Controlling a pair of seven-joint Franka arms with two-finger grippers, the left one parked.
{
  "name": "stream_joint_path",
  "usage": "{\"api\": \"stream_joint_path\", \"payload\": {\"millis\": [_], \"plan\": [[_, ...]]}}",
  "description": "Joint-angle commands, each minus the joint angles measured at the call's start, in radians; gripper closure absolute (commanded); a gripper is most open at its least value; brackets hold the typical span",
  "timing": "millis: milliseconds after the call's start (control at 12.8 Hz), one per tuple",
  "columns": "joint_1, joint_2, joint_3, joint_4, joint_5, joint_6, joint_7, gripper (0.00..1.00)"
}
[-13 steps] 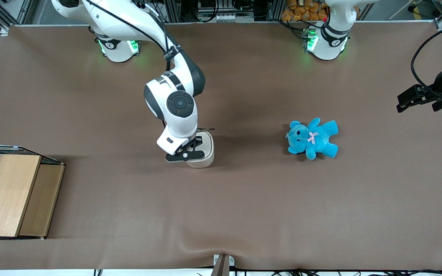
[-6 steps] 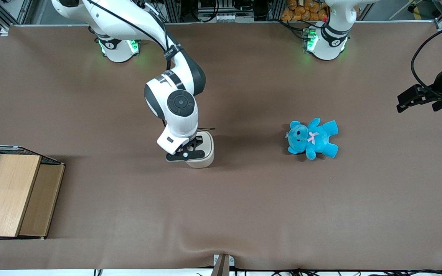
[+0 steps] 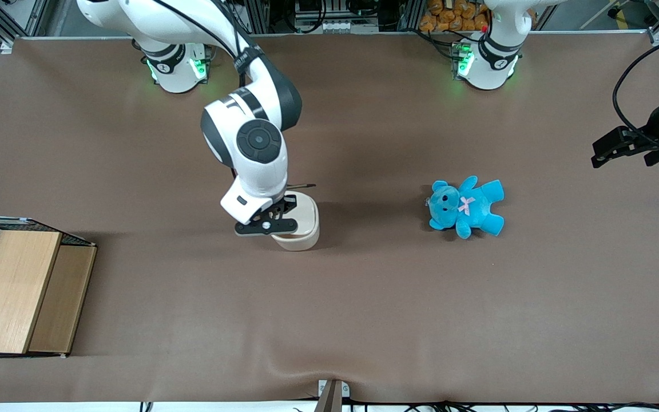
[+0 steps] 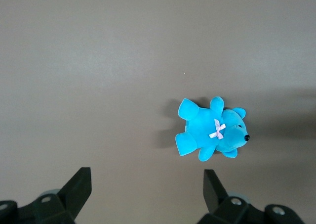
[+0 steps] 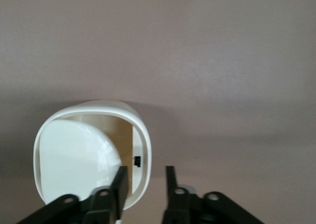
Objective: Open trash can with right arm
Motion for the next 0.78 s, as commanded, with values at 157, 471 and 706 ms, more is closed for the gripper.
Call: {"api": "stream_joint_path", "payload": {"millis": [157,471,706], "plan": [[-0.074,-0.112,0.01,0.016,-0.003,-0.039,0.001,0.0],[-0.146,-0.223,0.008,0.016,-0.005,-0.135,-0.077,0.0],[-0.226,-0.308,0.008,0.016,-0.003,-0.207,-0.179,0.0]]}}
